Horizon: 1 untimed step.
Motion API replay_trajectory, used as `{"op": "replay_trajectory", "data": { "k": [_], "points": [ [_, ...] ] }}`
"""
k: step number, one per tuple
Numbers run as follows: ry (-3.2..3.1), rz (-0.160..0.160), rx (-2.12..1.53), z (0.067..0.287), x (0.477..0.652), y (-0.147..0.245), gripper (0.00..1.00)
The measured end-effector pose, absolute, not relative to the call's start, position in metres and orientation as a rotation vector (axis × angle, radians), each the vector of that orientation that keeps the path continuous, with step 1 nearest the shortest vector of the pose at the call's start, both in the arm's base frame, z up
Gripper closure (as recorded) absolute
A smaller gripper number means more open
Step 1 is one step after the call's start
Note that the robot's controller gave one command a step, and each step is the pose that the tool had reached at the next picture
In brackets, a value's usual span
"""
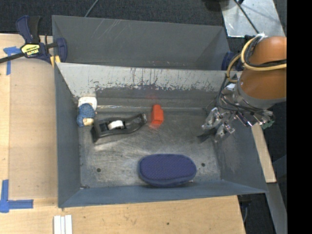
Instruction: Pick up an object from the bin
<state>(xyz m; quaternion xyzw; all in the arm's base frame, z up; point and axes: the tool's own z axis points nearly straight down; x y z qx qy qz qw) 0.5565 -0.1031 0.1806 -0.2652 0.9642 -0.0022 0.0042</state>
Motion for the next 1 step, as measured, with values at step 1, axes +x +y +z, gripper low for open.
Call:
{"op": "replay_trajectory", "data": {
  "k": [1],
  "points": [
    [3.024, -0.007, -0.808, 0.2479, 0.5592, -0.0972, 1.00]
  ]
}}
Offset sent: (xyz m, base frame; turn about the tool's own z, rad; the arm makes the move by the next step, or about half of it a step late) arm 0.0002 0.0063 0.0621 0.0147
